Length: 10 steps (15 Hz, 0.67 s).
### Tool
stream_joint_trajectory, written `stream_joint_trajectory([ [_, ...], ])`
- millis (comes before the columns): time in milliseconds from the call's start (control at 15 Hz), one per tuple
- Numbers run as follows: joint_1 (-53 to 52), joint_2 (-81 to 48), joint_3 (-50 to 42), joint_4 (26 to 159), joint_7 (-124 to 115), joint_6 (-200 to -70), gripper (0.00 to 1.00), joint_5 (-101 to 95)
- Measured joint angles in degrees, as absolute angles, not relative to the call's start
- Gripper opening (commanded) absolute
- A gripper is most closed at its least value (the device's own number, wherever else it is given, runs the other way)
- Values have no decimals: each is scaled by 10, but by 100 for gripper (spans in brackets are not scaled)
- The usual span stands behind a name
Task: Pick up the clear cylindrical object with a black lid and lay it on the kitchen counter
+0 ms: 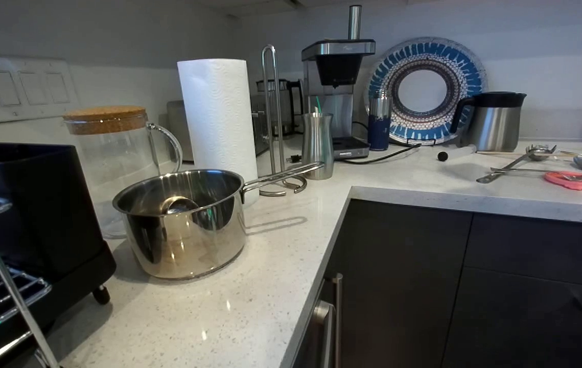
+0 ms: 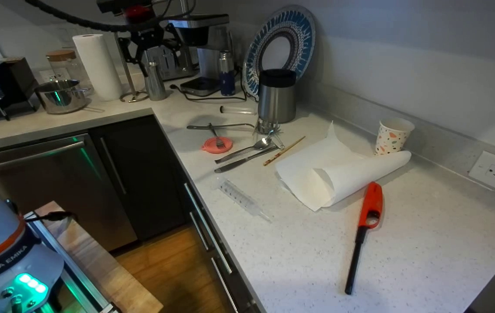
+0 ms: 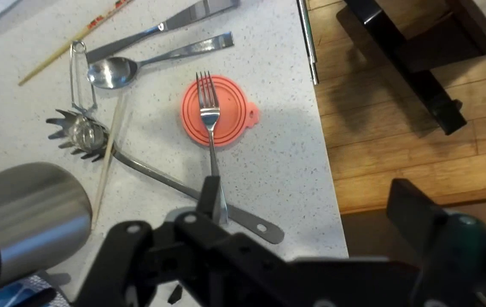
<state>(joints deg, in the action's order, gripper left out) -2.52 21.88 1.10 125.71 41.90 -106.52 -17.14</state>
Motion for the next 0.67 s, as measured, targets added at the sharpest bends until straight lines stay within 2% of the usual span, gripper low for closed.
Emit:
stream_joint_trajectory([
  [333,-25,311,-24,1281,361,-1086,100,-167],
  [667,-26,321,-33,1283,361,-1107,100,-168],
])
